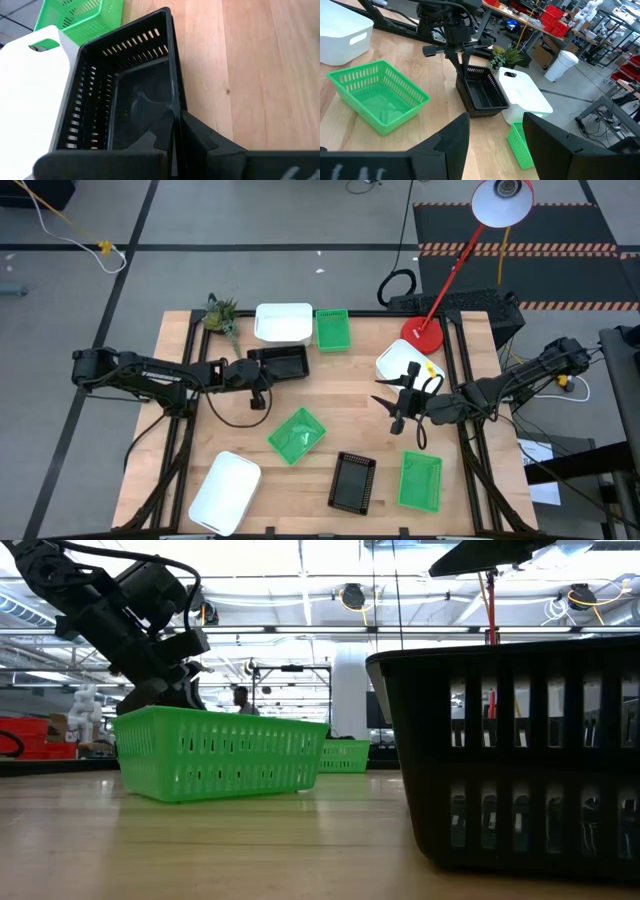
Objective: Stack baskets by color
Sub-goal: Stack the middle black bin on top of the top black bin
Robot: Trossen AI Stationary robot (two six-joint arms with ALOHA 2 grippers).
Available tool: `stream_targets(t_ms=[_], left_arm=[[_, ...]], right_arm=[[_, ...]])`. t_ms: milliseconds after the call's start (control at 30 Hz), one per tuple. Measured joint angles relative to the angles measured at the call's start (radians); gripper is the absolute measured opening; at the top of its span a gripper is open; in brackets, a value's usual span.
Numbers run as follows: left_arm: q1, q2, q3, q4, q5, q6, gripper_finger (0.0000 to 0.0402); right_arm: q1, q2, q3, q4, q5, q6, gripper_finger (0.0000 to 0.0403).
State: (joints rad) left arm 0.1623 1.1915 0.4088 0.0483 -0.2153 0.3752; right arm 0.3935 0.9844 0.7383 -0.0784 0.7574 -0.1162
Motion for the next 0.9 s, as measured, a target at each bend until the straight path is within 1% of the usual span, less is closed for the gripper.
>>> stream_targets(t_ms=[533, 600, 900], left_arm=[[-0.001, 0.000, 0.000, 0.007, -0.003, 0.034, 0.0035], [-0.001, 0.000, 0.000, 0.008, -0.003, 0.035, 0.0048], [-0.002, 0.000, 0.000, 0.016, -0.022, 0.030, 0.0139]], right_arm=[[0.000, 0.000, 0.000, 0.000, 0.000, 0.000, 0.0180], [0.000, 0.000, 0.000, 0.000, 0.000, 0.000, 0.0180], [0.000, 0.000, 0.000, 0.000, 0.000, 0.000, 0.0180]])
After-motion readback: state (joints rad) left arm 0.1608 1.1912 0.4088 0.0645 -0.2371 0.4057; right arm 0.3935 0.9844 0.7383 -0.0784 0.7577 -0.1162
